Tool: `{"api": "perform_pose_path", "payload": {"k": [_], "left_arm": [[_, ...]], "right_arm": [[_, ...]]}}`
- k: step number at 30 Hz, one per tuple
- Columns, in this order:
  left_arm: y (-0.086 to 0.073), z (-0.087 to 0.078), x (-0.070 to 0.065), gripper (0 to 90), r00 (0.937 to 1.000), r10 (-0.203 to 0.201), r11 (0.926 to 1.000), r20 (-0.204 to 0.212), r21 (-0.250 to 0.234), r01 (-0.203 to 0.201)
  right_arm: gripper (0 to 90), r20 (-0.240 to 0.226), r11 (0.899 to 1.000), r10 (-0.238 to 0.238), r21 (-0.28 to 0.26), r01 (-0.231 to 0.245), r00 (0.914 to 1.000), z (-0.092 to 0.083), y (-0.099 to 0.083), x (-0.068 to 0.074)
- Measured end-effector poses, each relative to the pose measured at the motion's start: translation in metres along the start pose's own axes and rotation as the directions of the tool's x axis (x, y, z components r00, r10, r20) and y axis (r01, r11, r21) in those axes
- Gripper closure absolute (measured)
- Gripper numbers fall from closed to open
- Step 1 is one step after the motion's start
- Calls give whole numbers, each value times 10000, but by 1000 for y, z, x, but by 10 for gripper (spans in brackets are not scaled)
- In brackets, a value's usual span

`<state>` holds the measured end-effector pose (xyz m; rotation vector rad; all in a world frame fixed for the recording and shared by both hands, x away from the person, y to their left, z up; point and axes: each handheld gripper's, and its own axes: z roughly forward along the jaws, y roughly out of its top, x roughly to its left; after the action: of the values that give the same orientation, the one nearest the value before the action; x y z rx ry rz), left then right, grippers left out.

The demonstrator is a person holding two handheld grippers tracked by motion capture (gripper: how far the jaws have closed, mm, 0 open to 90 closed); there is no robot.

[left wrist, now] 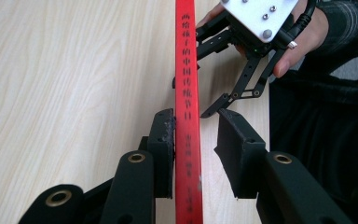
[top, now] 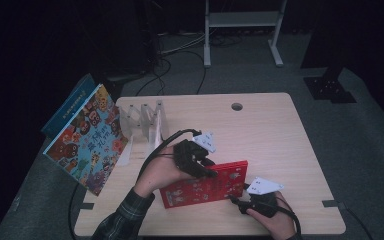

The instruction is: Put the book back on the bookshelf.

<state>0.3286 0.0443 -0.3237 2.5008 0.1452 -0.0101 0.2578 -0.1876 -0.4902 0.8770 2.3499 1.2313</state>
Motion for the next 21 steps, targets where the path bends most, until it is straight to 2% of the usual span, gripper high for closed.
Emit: {"api": "perform_pose_path", "payload": {"k": [9,17,21], "left_arm": [[20,16,-2,659,9991,394,9971,146,641,-402],[37,34,-6,647,9974,665,9886,279,1336,-697],[43,44,-8,650,9968,775,9825,174,1687,-793]], "right_arm": [[415,-15,10000,-29,19,29,10000,0,0,1],[410,-52,10000,-56,-1,56,10000,0,0,2],[410,-31,10000,-92,18,93,10000,0,0,2]]}}
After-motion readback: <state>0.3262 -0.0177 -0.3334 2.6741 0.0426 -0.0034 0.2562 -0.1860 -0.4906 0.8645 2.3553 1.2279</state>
